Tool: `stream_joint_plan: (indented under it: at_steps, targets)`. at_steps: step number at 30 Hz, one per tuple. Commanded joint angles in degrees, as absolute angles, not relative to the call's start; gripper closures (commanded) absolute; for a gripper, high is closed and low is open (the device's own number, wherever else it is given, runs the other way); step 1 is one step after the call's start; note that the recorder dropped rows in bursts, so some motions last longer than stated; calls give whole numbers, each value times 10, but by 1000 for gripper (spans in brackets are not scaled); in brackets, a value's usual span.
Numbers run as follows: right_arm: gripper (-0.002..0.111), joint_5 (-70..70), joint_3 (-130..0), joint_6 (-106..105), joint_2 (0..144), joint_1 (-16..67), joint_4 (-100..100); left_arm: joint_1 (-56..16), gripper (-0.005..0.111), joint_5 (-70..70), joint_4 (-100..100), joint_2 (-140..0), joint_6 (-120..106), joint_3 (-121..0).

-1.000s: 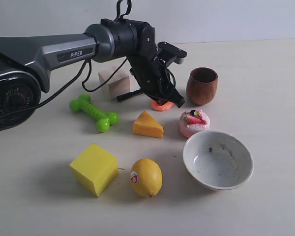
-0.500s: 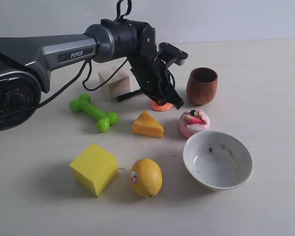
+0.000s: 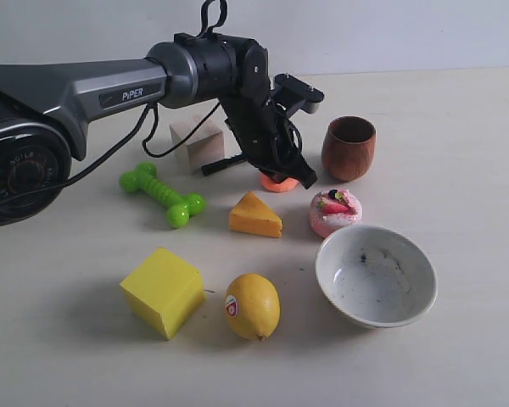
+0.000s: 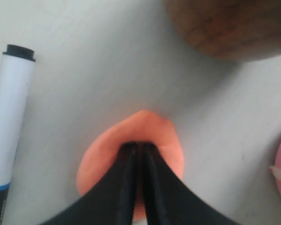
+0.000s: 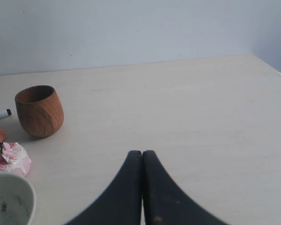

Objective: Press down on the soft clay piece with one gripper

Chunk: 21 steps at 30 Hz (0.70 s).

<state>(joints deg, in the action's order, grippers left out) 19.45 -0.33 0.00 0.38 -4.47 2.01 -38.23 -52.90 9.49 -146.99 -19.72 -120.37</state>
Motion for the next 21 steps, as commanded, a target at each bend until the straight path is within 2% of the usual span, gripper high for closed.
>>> stream_joint_plan:
  at_steps: [1,4,10,15,21]
  targets:
    - [108,190,0,0,0,-47,21,-383,79,-631,84,-1527,-198,-1174]
    - [108,190,0,0,0,-47,21,-383,71,-631,84,-1527,-198,-1174]
    - [108,190,0,0,0,-47,21,-383,62,-627,85,-1527,-195,-1174]
    - [108,190,0,0,0,-47,21,-383,49,-627,98,-1527,-194,-1174]
    - [108,190,0,0,0,-47,21,-383,47,-627,98,-1526,-191,-1174]
